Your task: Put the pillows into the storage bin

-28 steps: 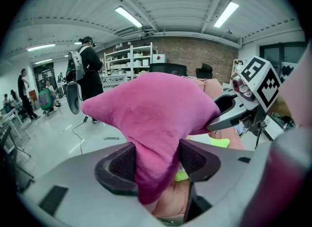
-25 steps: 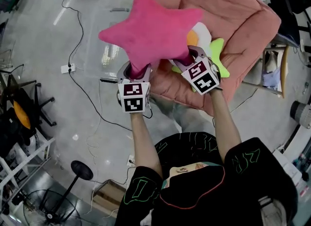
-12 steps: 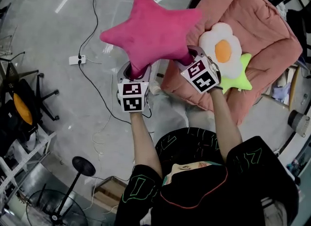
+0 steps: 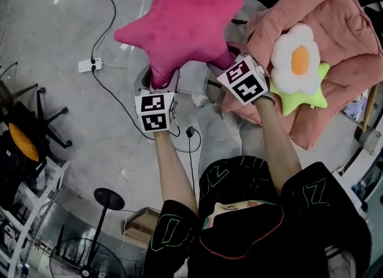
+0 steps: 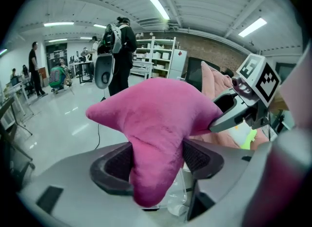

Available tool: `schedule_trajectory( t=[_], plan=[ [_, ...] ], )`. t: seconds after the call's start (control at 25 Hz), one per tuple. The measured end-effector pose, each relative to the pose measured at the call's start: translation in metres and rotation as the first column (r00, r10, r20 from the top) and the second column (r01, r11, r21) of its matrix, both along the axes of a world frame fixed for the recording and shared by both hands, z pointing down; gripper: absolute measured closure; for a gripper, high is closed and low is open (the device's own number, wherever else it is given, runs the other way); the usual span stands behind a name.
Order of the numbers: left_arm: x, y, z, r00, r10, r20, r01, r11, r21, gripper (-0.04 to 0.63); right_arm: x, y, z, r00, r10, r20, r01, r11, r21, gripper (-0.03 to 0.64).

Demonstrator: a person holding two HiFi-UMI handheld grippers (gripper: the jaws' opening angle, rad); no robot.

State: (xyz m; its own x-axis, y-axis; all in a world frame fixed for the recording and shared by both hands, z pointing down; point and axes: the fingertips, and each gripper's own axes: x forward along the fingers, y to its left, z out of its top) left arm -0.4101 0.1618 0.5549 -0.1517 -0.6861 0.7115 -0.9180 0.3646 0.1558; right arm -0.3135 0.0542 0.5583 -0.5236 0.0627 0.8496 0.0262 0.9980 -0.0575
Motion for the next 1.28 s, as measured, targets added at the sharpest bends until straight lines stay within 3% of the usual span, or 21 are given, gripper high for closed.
schedule_trajectory(
  t=[0.08, 0.16, 0.24, 0.32, 0.4, 0.52, 0.6, 0.64, 0.84, 1.04, 1.28],
  plan=[
    [-0.017, 0.006, 0.022, 0.999, -0.052, -0.003, 0.052, 0.999, -0.007, 0.241, -0.009, -0.002, 0.018, 0.999, 0.026, -0.019, -0.025, 0.999, 0.039, 0.298],
    [-0.028, 0.011, 0.035, 0.998, -0.069, 0.012, 0.069, 0.997, -0.035, 0.247, -0.011, -0.004, 0.027, 0.999, 0.025, -0.034, -0.022, 0.995, 0.097, 0.299],
    [-0.03, 0.009, 0.04, 0.999, -0.048, 0.014, 0.049, 0.998, -0.045, 0.269, -0.009, -0.004, 0.032, 0.998, 0.042, -0.037, -0.039, 0.996, 0.083, 0.299],
    [-0.026, 0.004, 0.039, 1.0, -0.031, 0.0, 0.031, 0.999, -0.027, 0.334, -0.002, -0.007, 0.035, 0.996, 0.081, -0.04, -0.079, 0.996, 0.051, 0.311],
    [-0.02, -0.002, 0.035, 1.0, -0.023, -0.019, 0.023, 1.0, 0.003, 0.406, 0.006, -0.012, 0.033, 0.991, 0.128, -0.027, -0.126, 0.991, 0.051, 0.446],
    [-0.012, -0.017, 0.025, 1.0, -0.012, -0.017, 0.013, 0.999, 0.046, 0.5, 0.014, -0.026, 0.022, 0.981, 0.19, 0.034, -0.192, 0.979, 0.07, 0.592],
    [-0.003, -0.03, 0.016, 1.0, 0.0, -0.014, 0.001, 0.997, 0.075, 0.587, 0.019, -0.032, 0.013, 0.972, 0.221, 0.083, -0.225, 0.973, 0.043, 0.614],
    [0.003, -0.037, 0.012, 1.0, 0.011, -0.015, -0.009, 0.996, 0.089, 0.6, 0.023, -0.035, 0.008, 0.966, 0.237, 0.105, -0.241, 0.97, 0.021, 0.614],
    [0.035, -0.08, -0.005, 0.996, 0.089, -0.028, -0.084, 0.986, 0.141, 0.6, 0.051, -0.066, -0.014, 0.923, 0.332, 0.195, -0.334, 0.942, -0.026, 0.614],
    [0.086, -0.132, -0.026, 0.985, 0.17, -0.043, -0.157, 0.965, 0.211, 0.598, 0.104, -0.099, -0.018, 0.885, 0.418, 0.208, -0.419, 0.907, -0.037, 0.614],
    [0.158, -0.185, -0.036, 0.965, 0.259, -0.039, -0.245, 0.946, 0.212, 0.598, 0.175, -0.139, -0.027, 0.837, 0.499, 0.226, -0.506, 0.862, -0.029, 0.614]
  ],
)
